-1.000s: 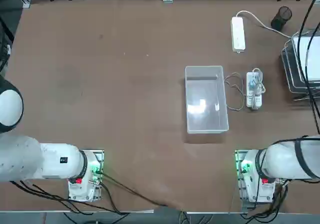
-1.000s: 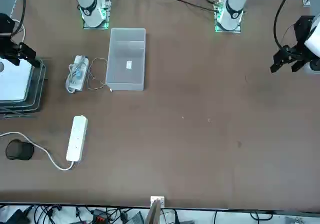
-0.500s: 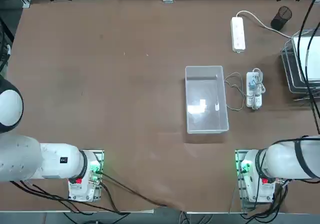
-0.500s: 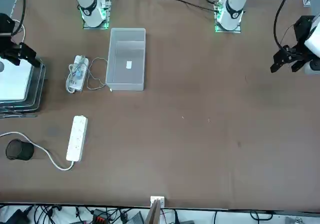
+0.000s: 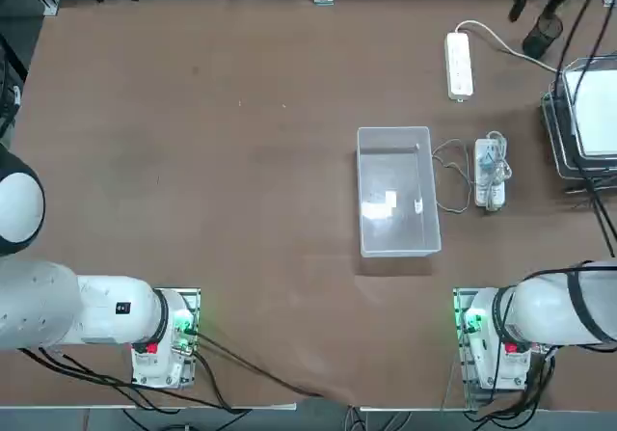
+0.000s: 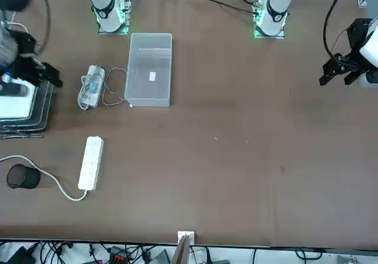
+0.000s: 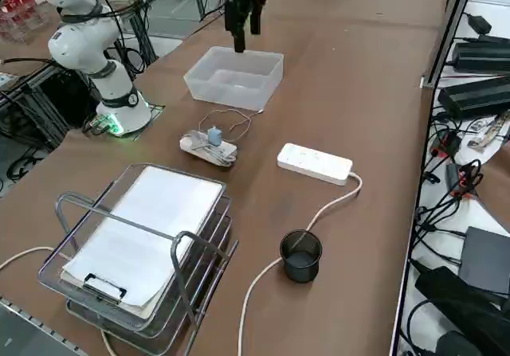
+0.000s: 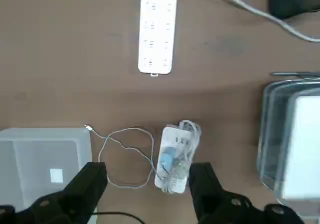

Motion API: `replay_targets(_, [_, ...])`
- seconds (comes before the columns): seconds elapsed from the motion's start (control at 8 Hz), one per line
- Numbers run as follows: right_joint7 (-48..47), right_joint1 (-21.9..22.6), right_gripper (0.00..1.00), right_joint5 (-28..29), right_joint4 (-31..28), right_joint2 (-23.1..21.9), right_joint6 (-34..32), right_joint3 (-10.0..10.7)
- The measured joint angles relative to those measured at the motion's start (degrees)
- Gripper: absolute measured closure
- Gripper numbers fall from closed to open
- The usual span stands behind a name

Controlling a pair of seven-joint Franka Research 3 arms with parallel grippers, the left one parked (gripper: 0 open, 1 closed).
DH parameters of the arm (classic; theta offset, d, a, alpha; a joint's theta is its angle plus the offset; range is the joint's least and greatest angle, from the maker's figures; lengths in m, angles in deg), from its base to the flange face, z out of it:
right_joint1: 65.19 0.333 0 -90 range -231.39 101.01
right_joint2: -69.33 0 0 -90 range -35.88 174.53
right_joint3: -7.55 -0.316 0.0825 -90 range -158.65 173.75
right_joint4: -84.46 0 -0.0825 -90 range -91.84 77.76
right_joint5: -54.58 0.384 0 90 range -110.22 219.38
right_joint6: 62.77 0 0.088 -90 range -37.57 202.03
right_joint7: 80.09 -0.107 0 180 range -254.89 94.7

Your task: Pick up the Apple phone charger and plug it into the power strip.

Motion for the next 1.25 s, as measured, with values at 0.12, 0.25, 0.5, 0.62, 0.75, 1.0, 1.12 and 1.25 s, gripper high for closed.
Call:
replay_targets(0.12, [-1.3,0.8,0.00,0.0,-4.8,-0.1,3.7,-0.1])
replay_targets(0.25, [-3.2,1.5,0.00,-0.1,-9.0,-0.3,6.8,-0.2])
replay_targets(0.5, [-10.1,4.6,0.00,-4.0,-17.3,-0.7,13.8,-0.2])
replay_targets(0.62, [-15.3,6.6,0.00,-8.2,-21.6,-0.6,17.3,-0.3])
replay_targets(0.75, [-21.5,8.5,0.00,-13.3,-26.0,-0.6,20.3,-0.4])
replay_targets(1.0, [-31.0,10.8,0.01,-23.2,-33.3,-0.6,23.8,-0.4])
replay_targets(1.12, [-34.1,10.8,0.01,-25.8,-36.3,-0.6,26.1,-0.3])
replay_targets(1.25, [-36.1,10.8,0.01,-26.8,-38.5,-0.6,27.9,-0.1])
